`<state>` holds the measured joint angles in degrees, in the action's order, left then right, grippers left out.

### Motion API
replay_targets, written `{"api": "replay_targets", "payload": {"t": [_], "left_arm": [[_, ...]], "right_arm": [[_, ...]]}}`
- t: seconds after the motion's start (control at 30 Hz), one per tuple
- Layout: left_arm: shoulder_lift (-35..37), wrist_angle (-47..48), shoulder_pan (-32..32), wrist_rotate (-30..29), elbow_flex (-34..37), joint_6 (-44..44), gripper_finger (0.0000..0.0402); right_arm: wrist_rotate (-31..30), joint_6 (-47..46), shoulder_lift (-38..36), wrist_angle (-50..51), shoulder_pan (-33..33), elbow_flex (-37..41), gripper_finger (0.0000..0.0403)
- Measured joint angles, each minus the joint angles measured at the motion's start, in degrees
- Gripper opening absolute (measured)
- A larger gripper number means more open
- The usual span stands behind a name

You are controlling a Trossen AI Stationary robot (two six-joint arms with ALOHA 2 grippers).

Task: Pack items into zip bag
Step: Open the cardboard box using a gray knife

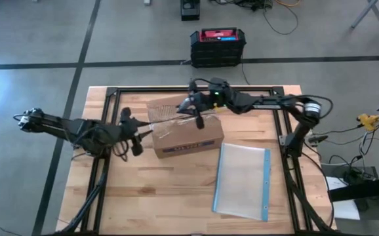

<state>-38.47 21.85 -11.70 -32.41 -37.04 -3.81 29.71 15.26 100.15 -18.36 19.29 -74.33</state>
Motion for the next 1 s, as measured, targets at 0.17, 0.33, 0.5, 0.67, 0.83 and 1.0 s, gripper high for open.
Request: {"api": "replay_targets", "payload": {"t": [0.17, 0.33, 0.5, 0.67, 0.83, 1.0], "left_arm": [[5.8, -0.5, 5.8, 4.0, 2.7, 1.6, 0.0179], [8.1, -4.1, 13.9, 13.9, 6.7, 2.2, 0.0228], [6.4, -8.5, 21.6, 22.1, 10.7, 3.7, 0.0261], [2.9, -11.6, 26.2, 30.1, 11.6, 6.6, 0.0261], [-0.3, -11.3, 27.0, 30.5, 11.6, 7.4, 0.0259], [-4.3, -12.3, 27.0, 30.4, 11.7, 6.6, 0.0259]], "right_arm": [[0.8, -1.7, 6.0, -2.7, -1.3, -6.1, 0.0057], [0.6, -6.9, 10.4, -9.7, -1.3, -7.9, 0.0057], [0.8, -10.3, 14.1, -16.0, -1.8, -8.9, 0.0057], [0.9, -12.4, 16.5, -16.8, -2.7, -10.7, 0.0057], [0.9, -12.4, 17.4, -17.3, -3.6, -12.1, 0.0057], [0.8, -12.6, 20.7, -17.3, -4.4, -15.6, 0.0057]]}}
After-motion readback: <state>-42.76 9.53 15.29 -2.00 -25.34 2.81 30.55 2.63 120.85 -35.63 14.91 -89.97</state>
